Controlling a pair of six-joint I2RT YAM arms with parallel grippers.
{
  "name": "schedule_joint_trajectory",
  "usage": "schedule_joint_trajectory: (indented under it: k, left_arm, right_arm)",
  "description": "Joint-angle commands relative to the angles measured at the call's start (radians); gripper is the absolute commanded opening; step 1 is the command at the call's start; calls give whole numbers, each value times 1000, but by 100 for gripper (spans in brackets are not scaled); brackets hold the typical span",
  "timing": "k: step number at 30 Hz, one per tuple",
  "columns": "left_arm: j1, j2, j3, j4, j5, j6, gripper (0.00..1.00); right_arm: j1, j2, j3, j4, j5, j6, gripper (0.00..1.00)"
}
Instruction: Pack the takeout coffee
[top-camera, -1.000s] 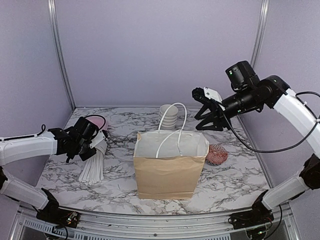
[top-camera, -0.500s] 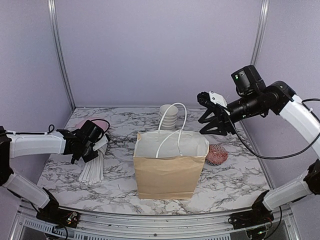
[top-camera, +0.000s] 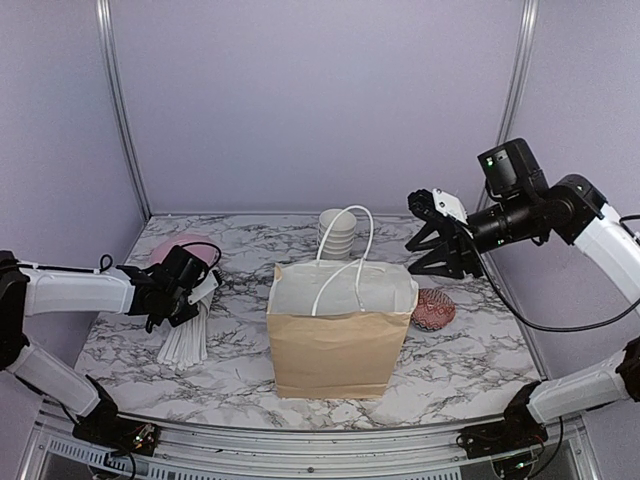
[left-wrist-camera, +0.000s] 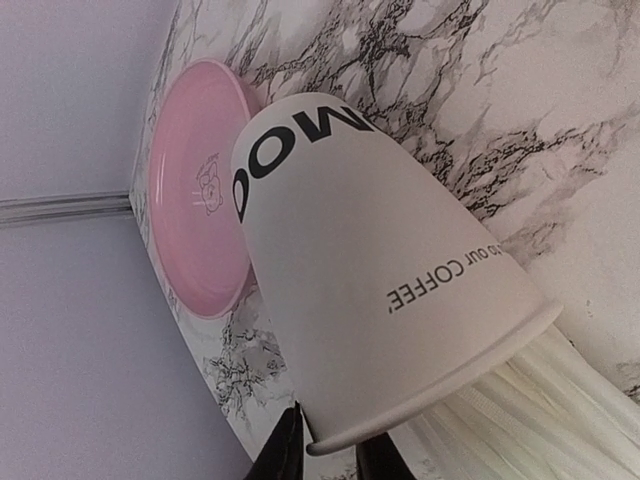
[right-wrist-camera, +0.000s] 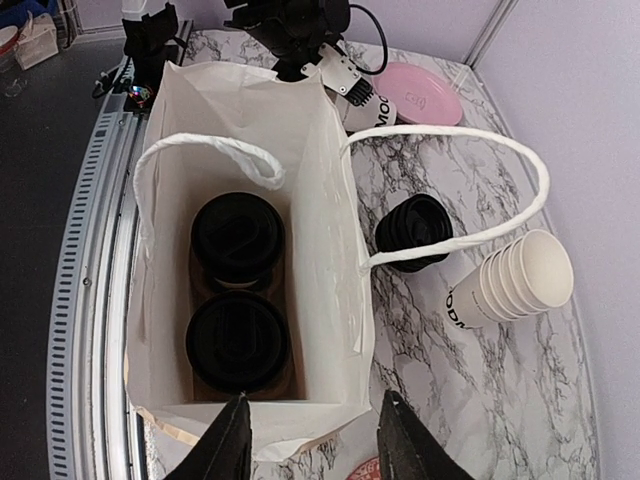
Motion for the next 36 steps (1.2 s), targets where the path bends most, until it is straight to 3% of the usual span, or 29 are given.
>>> schedule_joint_trajectory:
  k: [1,12,19,24,36]
  left_arm:
    - [6,17,-4,43,-9,-3,16]
    - [6,16,-7,42,15,-31,1]
    - [6,16,9,30,22,-66,0]
    - [6,24,87,-102,50,-178,0]
    - [10,163,399,-543,399,-440,0]
  right_arm:
    - [-3,-30,-7,23,-2,13,42]
    - [-4,-52,-23,30,19,15,41]
    - [-4,-57,-30,33,29,15,41]
    - [-3,-60,-39,33,38,12,41]
    - [-5,-63,-55,37,56,-2,40]
